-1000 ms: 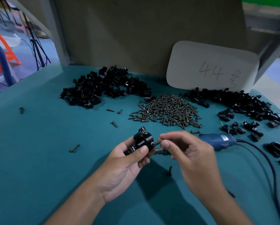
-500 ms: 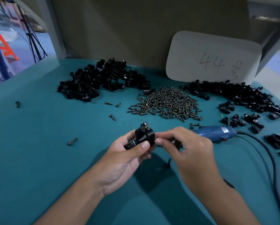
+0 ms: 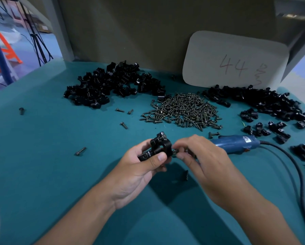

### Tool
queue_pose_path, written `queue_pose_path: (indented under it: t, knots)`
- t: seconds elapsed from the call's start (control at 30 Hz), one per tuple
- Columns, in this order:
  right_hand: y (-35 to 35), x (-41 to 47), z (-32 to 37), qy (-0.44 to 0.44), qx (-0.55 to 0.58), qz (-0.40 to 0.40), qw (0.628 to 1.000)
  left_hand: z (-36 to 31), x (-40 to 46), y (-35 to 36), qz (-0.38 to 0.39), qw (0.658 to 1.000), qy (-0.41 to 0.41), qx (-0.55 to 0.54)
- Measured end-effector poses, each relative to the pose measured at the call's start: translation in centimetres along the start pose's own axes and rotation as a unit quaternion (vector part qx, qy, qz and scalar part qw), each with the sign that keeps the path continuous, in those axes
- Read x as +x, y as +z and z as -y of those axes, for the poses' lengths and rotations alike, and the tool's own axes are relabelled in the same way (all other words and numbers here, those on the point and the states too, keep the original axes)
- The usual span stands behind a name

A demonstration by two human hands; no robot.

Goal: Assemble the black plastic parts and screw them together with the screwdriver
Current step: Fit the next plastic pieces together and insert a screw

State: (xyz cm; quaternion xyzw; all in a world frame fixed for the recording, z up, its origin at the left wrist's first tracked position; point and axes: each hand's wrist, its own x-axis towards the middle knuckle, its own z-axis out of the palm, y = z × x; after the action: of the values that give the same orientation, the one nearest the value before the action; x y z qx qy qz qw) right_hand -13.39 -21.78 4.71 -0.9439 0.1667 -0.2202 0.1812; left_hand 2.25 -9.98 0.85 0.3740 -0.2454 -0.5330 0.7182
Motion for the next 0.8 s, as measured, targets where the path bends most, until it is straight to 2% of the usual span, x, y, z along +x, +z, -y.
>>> queue_pose_path:
  t: [0.1,0.2,0.4,0.53,0.67,0.8]
  knots:
    - [0.1,0.1,0.2,0.018,-0.001,0.024,1.0,0.1,-0.1,0.1,0.009,1.0,-0.001,0.019]
    - [0.0,0.2,0.4,0.016,-0.04,0.041,0.998,0.3,-0.2,0.0,0.014,0.999,0.0,0.038]
    - [0.0,-0.1,0.6,0.075,-0.115,0.064,0.988,0.5,-0.1,0.0,0.011,0.996,0.007,0.091]
    - [-0.3,-0.4,0.8,0.073,-0.084,0.04,0.993,0.7,0.0,0.0,0.007,0.995,0.015,0.094]
    - [-0.3,-0.2,1.1,0.068,-0.067,0.072,0.993,0.9,0.0,0.0,0.006,0.997,0.007,0.081]
    - [-0.1,0.1,1.0,0.122,-0.079,0.067,0.987,0.8,-0.1,0.1,0.019,0.995,0.005,0.101]
